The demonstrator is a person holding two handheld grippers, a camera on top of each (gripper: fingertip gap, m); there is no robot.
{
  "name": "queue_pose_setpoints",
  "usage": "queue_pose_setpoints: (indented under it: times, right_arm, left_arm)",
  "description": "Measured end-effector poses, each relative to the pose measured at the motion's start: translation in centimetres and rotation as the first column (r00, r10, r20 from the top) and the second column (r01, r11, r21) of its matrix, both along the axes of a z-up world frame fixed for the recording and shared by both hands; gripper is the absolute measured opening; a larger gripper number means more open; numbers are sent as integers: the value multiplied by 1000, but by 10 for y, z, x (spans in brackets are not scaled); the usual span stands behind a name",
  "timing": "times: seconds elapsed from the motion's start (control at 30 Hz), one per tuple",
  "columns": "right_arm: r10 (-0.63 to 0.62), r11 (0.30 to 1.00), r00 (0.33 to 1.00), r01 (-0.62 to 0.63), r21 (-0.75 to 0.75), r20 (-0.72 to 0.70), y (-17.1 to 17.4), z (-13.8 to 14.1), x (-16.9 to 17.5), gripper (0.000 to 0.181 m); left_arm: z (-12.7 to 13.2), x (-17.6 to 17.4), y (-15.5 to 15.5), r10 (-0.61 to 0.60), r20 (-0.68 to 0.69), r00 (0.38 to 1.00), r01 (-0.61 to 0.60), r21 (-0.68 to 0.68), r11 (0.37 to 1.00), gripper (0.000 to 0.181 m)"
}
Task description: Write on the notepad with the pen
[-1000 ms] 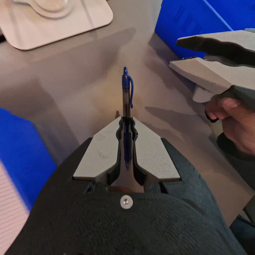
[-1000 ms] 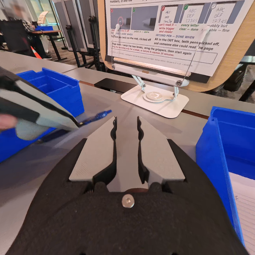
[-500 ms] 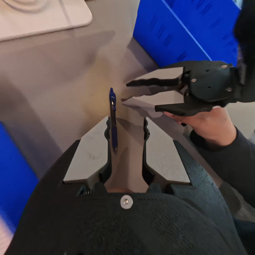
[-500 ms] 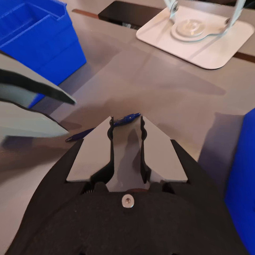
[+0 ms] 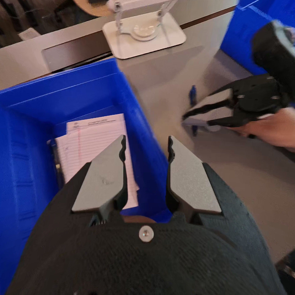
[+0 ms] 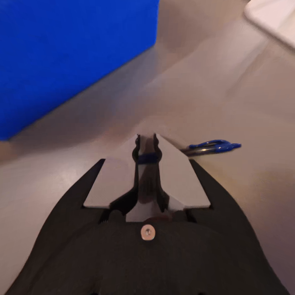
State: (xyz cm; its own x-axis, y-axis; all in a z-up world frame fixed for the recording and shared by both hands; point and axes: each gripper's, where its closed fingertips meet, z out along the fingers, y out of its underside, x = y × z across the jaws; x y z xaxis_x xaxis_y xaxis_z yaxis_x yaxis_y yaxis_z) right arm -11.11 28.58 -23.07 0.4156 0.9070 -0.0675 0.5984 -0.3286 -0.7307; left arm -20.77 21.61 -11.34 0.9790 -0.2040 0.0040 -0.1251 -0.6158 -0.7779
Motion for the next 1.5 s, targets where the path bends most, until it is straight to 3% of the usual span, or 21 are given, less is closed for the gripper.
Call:
queue_pose_setpoints:
  times: [0.07, 0.2, 0.4, 0.5, 0.63, 0.9, 1.0, 1.27, 1.5]
  right_arm:
    - [31, 997, 997, -36, 61, 77, 0, -1, 10, 0]
    - [74, 995, 986, -83, 58, 148, -7, 6, 33, 0]
    - [72, 997, 976, -69, -22, 204, -10, 4, 64, 0]
    - [29, 999, 969, -35, 18, 245, 2, 0, 73, 0]
    - [-24, 998, 968, 7, 67, 248, 14, 2, 77, 3]
    - [-65, 983, 989, 41, 179, 132, 24, 34, 73, 4]
    - [-65, 977, 993, 43, 210, 100, 24, 43, 71, 4]
    - [-54, 969, 993, 28, 247, 102, 23, 47, 70, 4]
    - [-62, 971, 993, 37, 236, 102, 25, 45, 72, 5]
  left_arm:
    - [-1, -34, -4, 70, -86, 994, -70, -4, 998, 51]
    - [-12, -103, -14, 180, -253, 951, -205, -78, 976, 50]
    - [-63, -167, -22, 211, -416, 884, -337, -256, 906, 44]
    - [-75, -172, -11, 212, -435, 875, -349, -267, 898, 30]
    - [-87, -172, 5, 196, -464, 864, -359, -293, 886, 39]
    - [-111, -181, 17, 183, -499, 847, -403, -376, 835, 20]
    - [-114, -177, 19, 169, -458, 873, -372, -400, 837, 8]
    - [-110, -175, 19, 172, -403, 899, -345, -408, 845, 8]
    - [-69, -155, 28, 178, -343, 923, -288, -304, 908, 8]
